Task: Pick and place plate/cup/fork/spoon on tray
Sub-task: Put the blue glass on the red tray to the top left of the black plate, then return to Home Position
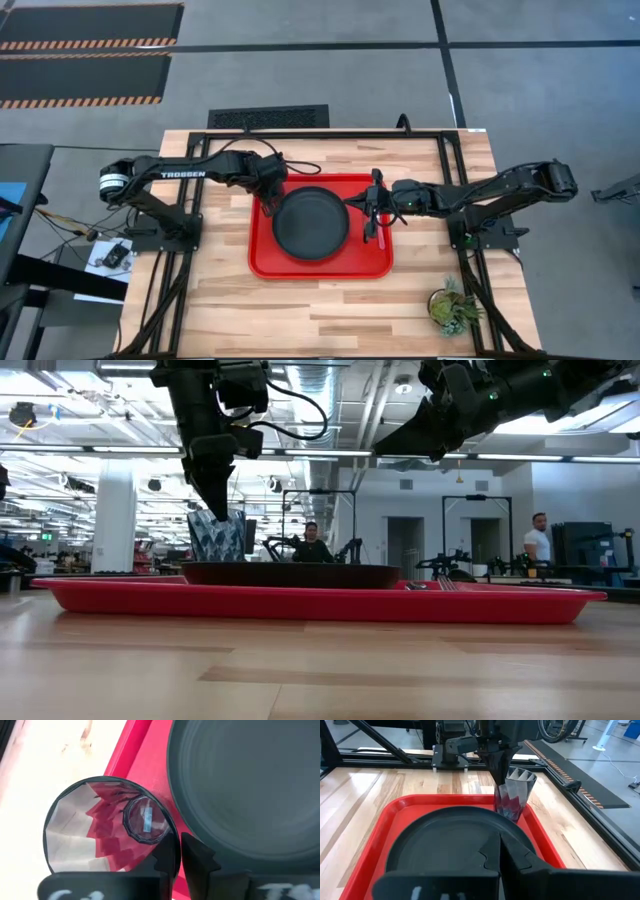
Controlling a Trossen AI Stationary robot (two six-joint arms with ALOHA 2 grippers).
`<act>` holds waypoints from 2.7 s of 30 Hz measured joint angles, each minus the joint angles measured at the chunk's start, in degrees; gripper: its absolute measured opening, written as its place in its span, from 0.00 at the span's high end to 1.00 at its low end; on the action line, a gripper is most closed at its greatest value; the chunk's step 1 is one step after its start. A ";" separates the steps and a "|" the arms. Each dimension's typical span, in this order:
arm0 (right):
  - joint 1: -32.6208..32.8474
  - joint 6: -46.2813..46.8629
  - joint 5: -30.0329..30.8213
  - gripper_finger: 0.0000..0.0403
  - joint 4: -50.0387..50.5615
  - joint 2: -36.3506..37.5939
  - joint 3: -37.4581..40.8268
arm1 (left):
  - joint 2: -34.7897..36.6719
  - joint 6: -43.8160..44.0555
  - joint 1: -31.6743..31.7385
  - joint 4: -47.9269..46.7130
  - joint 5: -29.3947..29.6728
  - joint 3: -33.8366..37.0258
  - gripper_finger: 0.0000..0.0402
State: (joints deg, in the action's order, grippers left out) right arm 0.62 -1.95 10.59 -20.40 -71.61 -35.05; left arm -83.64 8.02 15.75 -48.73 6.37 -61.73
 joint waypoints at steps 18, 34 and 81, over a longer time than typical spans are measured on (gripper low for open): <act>0.00 0.00 -0.01 0.96 0.00 0.00 0.00 | 0.00 -1.31 0.00 -0.09 2.67 0.00 0.89; 0.00 -0.01 -0.02 0.95 0.00 0.00 0.00 | 0.52 -1.83 0.00 0.28 2.44 -0.04 0.89; 1.43 -2.41 -9.31 0.99 -19.51 15.10 22.48 | 51.01 -6.23 -21.68 66.66 1.36 49.24 0.89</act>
State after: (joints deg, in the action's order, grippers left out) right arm 2.05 -4.36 1.28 -39.91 -56.51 -12.57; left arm -32.62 1.79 -5.93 17.93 7.73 -12.50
